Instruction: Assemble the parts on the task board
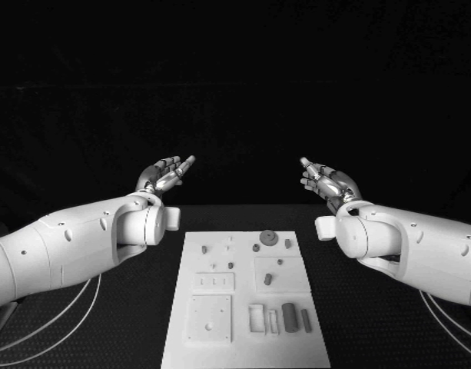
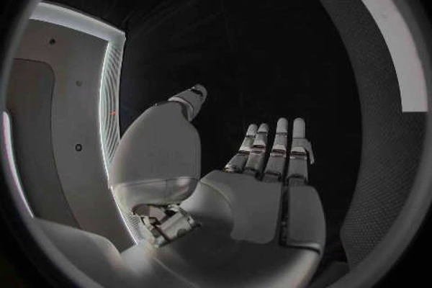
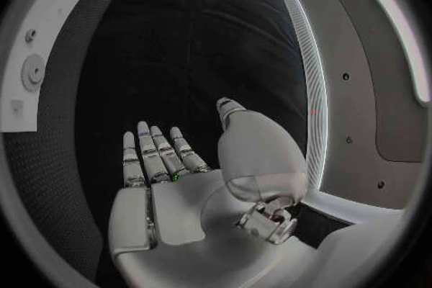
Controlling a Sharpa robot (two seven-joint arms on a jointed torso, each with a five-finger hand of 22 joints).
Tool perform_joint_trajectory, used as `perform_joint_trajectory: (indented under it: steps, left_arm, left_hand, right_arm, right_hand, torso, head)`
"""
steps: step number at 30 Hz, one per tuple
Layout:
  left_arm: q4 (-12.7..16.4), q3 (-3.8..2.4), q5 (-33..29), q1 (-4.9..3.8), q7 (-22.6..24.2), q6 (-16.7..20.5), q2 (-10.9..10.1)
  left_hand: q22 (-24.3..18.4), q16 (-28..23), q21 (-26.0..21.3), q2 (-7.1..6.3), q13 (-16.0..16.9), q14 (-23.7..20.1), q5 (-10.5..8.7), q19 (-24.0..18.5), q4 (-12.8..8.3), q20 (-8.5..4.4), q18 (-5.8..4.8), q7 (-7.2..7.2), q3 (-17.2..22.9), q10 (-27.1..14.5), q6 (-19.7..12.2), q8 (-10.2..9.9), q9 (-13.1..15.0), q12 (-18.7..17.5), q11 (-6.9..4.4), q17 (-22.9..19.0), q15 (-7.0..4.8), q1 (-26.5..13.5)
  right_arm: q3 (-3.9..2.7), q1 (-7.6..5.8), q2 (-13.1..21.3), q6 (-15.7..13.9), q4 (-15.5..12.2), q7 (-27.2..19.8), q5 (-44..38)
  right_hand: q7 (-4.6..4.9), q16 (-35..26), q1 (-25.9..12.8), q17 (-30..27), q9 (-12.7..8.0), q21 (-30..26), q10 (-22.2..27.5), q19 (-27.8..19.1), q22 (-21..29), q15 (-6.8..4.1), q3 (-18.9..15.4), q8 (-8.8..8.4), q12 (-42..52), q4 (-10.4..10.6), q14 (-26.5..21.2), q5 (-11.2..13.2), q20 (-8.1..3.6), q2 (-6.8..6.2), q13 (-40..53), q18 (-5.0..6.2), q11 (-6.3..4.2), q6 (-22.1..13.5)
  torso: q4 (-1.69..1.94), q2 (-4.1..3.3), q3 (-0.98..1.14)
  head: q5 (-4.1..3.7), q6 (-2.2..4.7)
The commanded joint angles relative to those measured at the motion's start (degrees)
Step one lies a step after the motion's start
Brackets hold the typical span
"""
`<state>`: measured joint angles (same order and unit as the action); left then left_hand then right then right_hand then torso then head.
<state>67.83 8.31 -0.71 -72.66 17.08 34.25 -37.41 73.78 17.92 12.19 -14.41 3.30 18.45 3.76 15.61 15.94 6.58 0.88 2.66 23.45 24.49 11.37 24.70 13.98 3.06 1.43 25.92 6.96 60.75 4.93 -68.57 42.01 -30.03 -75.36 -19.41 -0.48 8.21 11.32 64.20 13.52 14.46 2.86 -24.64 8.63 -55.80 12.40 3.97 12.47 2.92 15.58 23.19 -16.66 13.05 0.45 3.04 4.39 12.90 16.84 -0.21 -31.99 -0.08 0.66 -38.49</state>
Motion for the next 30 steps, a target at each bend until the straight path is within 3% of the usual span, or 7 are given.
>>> perform_joint_trajectory:
  steps: [1,4,6,14,15,22,30]
  left_arm:
    - [-3.38,0.92,-0.55,-1.74,-8.23,-8.53,1.20]
    - [-5.76,1.79,-0.65,-3.08,-10.11,-10.23,2.00]
    - [-6.89,2.19,-0.70,-3.71,-11.01,-11.04,2.38]
    - [-7.49,2.41,-0.72,-4.05,-11.48,-11.48,2.58]
    - [-6.56,2.46,1.47,-4.06,-11.22,-15.14,0.98]
    - [-5.36,2.76,3.10,-4.03,-11.03,-15.90,0.53]
    - [-0.78,2.77,5.19,-4.05,-9.98,-17.63,-2.07]
  left_hand:
    - [2.63,1.53,1.24,-0.16,0.24,1.96,0.46,1.64,0.47,0.12,-0.88,0.40,0.79,1.74,0.77,1.08,0.69,0.42,0.22,1.91,0.28,2.53]
    - [2.48,2.34,2.09,0.75,0.57,3.43,0.41,3.32,0.33,0.14,-0.88,0.42,-0.03,4.18,2.11,2.91,1.91,0.89,0.66,2.37,0.43,2.98]
    - [2.41,2.87,2.55,1.95,1.47,4.67,0.41,4.52,0.04,-0.22,-0.88,0.90,-1.41,10.13,5.64,6.74,4.10,2.35,1.55,2.50,0.53,3.64]
    - [2.24,8.92,8.43,7.39,3.61,21.30,4.55,20.11,-4.01,-4.18,1.84,5.22,-8.62,25.05,19.58,8.95,4.66,8.04,4.39,3.79,0.81,11.83]
    - [2.51,10.91,10.42,8.06,4.47,25.64,5.08,23.77,-5.24,-5.13,2.76,5.73,-9.04,29.08,22.57,9.57,4.93,9.80,4.68,4.59,-0.07,13.74]
    - [2.35,14.54,15.32,10.42,7.34,35.41,7.27,29.94,-10.78,-7.72,3.46,5.70,-10.35,42.15,33.02,8.82,5.43,14.39,2.97,6.67,-2.76,20.42]
    - [2.07,13.76,15.84,8.35,7.59,36.41,7.44,30.05,-13.28,-8.24,2.66,5.60,-8.80,42.83,34.73,5.68,5.32,12.54,3.00,6.92,-3.03,19.48]
  right_arm:
    - [0.74,-1.64,-0.61,13.81,3.11,8.11,-2.04]
    - [1.55,-3.08,-1.08,17.84,5.64,10.67,-2.43]
    - [2.03,-3.93,-1.36,20.23,7.14,12.18,-2.66]
    - [2.78,-5.26,-1.80,23.96,9.48,14.54,-3.02]
    - [2.79,-5.38,-3.34,18.38,13.55,15.61,-37.08]
    - [2.78,-5.31,-5.03,18.08,15.50,15.58,-49.79]
    - [2.76,-5.21,-5.89,18.45,15.35,16.62,-64.05]
  right_hand:
    - [4.66,2.96,9.97,2.35,2.40,1.60,-7.12,5.03,-14.62,0.58,-0.11,2.85,1.21,-0.48,4.83,3.09,0.94,-1.01,0.78,1.63,0.71,3.53]
    - [4.75,5.10,14.27,3.29,4.90,2.94,-14.07,10.52,-19.86,2.78,1.58,6.11,3.18,-1.47,8.58,4.30,0.65,-2.71,1.67,3.32,1.77,8.41]
    - [4.36,7.08,16.45,4.19,5.49,3.59,-17.52,14.01,-19.50,2.06,2.99,7.58,4.36,-1.88,12.14,4.99,0.43,-3.78,2.00,4.66,1.17,11.18]
    - [3.55,12.32,20.73,7.45,6.48,5.30,-29.23,25.79,-17.79,-1.82,7.36,11.13,7.11,-3.62,23.04,6.14,0.42,-6.45,2.80,8.76,-1.73,21.69]
    - [3.29,13.03,21.25,8.01,6.63,5.71,-30.65,27.69,-17.64,-2.51,8.73,11.46,7.32,-3.76,24.73,7.50,0.41,-7.09,2.94,9.36,-2.23,23.01]
    - [1.85,16.45,21.51,11.82,7.56,8.53,-37.73,37.94,-17.59,-6.81,19.02,12.18,7.18,-5.90,34.24,8.80,-1.27,-10.62,3.34,10.61,-4.58,29.29]
    - [1.53,18.01,6.77,18.40,8.70,12.97,-41.95,47.13,-20.02,-10.63,29.96,10.18,3.62,-22.48,43.38,5.93,-4.46,-10.42,2.66,10.61,-5.34,32.21]
  torso:
    - [0.00,-0.02,0.00]
    - [0.00,-0.02,0.00]
    - [0.00,-0.02,0.00]
    - [0.00,-0.02,0.00]
    - [0.06,-0.13,-0.03]
    - [0.21,-0.21,-0.17]
    - [0.92,-0.85,-0.52]
  head:
    - [0.01,-0.02]
    - [0.01,-0.02]
    - [0.01,-0.02]
    - [0.01,-0.02]
    - [0.44,0.01]
    - [-0.15,0.34]
    - [-0.46,0.68]
